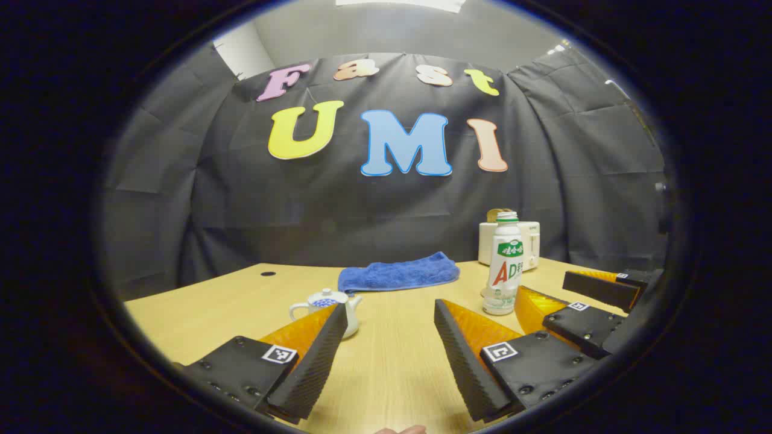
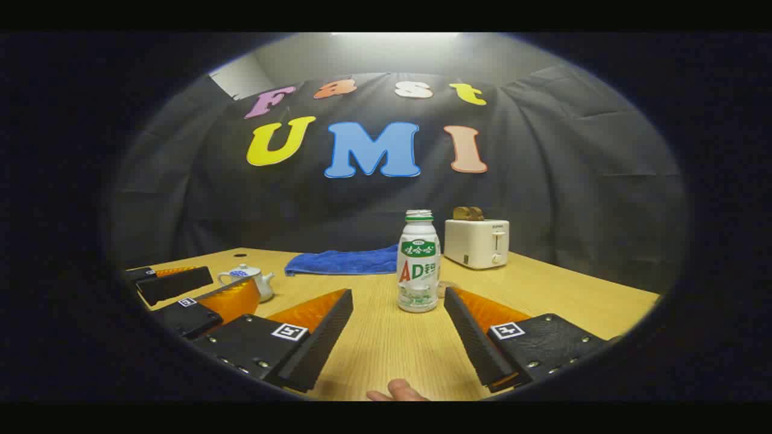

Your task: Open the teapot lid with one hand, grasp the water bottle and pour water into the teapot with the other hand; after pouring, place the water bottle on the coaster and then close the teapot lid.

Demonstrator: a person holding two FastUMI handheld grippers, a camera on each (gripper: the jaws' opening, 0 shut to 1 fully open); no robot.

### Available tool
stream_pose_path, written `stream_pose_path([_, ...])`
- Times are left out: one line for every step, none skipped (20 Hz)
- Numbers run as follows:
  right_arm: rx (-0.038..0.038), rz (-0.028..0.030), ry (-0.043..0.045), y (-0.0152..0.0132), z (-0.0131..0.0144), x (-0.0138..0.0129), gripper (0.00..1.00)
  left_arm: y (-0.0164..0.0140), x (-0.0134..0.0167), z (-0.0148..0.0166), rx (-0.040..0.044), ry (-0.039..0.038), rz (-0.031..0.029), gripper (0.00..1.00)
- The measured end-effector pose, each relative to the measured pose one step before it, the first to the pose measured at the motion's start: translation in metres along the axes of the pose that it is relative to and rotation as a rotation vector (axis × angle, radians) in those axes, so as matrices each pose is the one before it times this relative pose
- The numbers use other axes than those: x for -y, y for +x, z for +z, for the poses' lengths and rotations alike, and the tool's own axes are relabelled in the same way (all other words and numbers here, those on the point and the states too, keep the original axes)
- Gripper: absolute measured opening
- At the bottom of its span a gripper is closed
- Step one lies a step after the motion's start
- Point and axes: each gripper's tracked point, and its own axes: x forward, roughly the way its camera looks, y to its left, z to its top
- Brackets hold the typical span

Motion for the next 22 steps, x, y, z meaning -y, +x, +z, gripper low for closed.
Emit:
stream_pose_path([-0.00013,0.02592,0.00033,-0.00077,0.00029,-0.00504,0.95,-0.00001,0.00047,0.00057,0.0008,0.00009,0.00098,1.0])
stream_pose_path([0.00054,0.01104,-0.0011,-0.00062,0.00047,-0.00139,0.95,-0.00017,0.00012,-0.00034,0.00016,0.00015,0.00051,1.0])
stream_pose_path([0.00012,0.00105,-0.00015,-0.00025,-0.00069,0.00225,0.94,-0.00019,0.00028,0.00075,-0.00052,0.00075,0.00026,0.96])
stream_pose_path([-0.00154,-0.00279,-0.00028,-0.00015,-0.00006,0.00048,0.95,0.001,-0.00035,-0.00117,0.00109,0.001,0.00531,0.97])
stream_pose_path([0.00061,-0.01506,-0.00213,0.00063,-0.00035,0.00214,0.95,0.00003,-0.00166,-0.00081,-0.00028,-0.00004,0.01683,0.97])
stream_pose_path([-0.00249,-0.01833,-0.00188,0.00008,0.00044,0.00332,0.94,0.00047,-0.00126,0.00017,-0.00146,-0.00002,0.01778,0.98])
stream_pose_path([0.00105,-0.0124,-0.00124,-0.00068,-0.00089,0.00117,0.95,0.00151,0.00007,-0.00006,0.00067,-0.00032,0.01051,0.98])
stream_pose_path([-0.0012,-0.00638,0.00033,0.0006,0.00099,0.00026,0.94,0.00049,0.00007,0.00036,-0.00101,0.00029,0.00477,0.99])
stream_pose_path([0.00049,-0.00091,-0.00005,-0.00007,-0.00117,-0.00026,0.95,-0.00033,-0.00013,-0.0005,0.0006,0.0001,0.00134,0.99])
stream_pose_path([-0.00053,0.00029,-0.00106,0.00007,0.00017,-0.00041,0.94,0.00025,0.00003,0.00039,0.00011,-0.00047,0.00064,1.0])
stream_pose_path([0.00079,-0.00003,0.00065,-0.0002,-0.00019,0.00007,0.95,0.00017,0.00001,0.0,0.00048,-0.00007,0.00044,1.0])
stream_pose_path([-0.00008,0.00551,0.00016,0.00042,0.00057,-0.00134,0.94,-0.00026,-0.00005,-0.00098,0.00031,-0.00013,0.00084,1.0])
stream_pose_path([0.00048,0.0064,-0.0007,-0.00001,-0.00018,-0.00118,0.94,-0.00003,0.00095,-0.0003,-0.00061,-0.00077,-0.00401,1.0])
stream_pose_path([0.00006,0.00083,-0.00012,0.00023,0.00023,-0.00019,0.95,-0.00133,0.00323,0.00048,-0.00051,-0.00026,-0.02438,1.0])
stream_pose_path([-0.00001,-0.00036,0.00016,-0.00016,-0.00023,0.00104,0.94,-0.00238,0.00073,0.00063,0.00297,-0.00055,-0.02214,1.0])
stream_pose_path([0.00012,-0.00203,0.00052,-0.0004,0.00041,0.00019,0.95,0.00017,-0.00262,0.00043,-0.00054,-0.00017,0.00136,1.0])
stream_pose_path([-0.00002,0.00223,-0.00084,0.001,-0.00044,-0.00069,0.95,0.00097,0.00156,-0.00161,0.0,0.00096,-0.00155,1.0])
stream_pose_path([-0.00105,0.00265,0.00147,-0.00029,0.00039,-0.00048,0.94,-0.00029,0.00022,0.00039,-0.00024,0.00024,-0.00309,1.0])
stream_pose_path([0.00282,-0.00016,0.00015,0.00075,0.00025,0.00066,0.95,0.00008,-0.00176,0.00038,-0.00016,-0.00071,0.00314,1.0])
stream_pose_path([-0.00149,0.00304,0.00025,0.00004,0.00024,-0.00018,0.94,0.00191,-0.00056,-0.0016,0.00028,0.00013,0.00816,1.0])
stream_pose_path([0.00085,0.00625,-0.0005,0.00086,-0.00056,-0.00121,0.94,0.00208,-0.00137,-0.00025,-0.00096,0.00009,0.0064,1.0])
stream_pose_path([-0.00103,0.00559,0.00092,-0.00005,0.00041,-0.00033,0.95,0.00187,-0.00195,-0.00065,0.00087,0.00058,0.00991,0.96])
